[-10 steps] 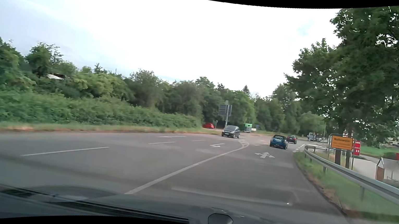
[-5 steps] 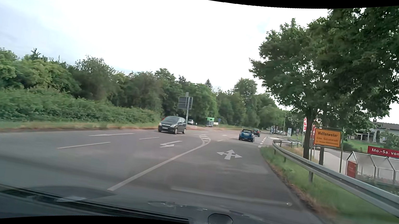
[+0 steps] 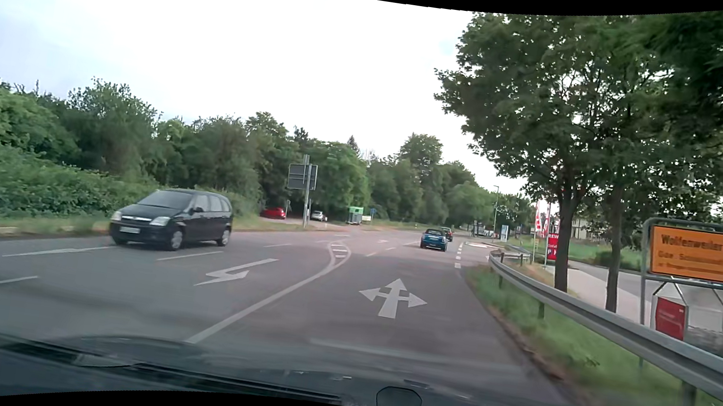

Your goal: Follow the waypoints while adhering to traffic rules and regulations

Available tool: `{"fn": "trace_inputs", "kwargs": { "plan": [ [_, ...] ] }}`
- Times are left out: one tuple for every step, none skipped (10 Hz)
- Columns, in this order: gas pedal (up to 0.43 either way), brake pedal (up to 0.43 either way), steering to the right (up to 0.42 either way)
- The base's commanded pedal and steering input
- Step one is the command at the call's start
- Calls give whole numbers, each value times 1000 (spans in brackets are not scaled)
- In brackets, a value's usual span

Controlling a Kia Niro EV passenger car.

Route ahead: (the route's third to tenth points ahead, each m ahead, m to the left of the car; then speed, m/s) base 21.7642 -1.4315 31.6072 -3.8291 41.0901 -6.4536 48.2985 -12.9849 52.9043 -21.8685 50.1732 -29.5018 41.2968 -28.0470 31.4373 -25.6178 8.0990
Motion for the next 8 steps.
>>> {"fn": "trace_inputs", "kwargs": {
  "plan": [
    [110, 0, 18],
    [110, 0, 17],
    [98, 0, 18],
    [79, 0, 17],
    [59, 0, 17],
    [39, 0, 20],
    [28, 0, 23],
    [0, 0, 26]
  ]
}}
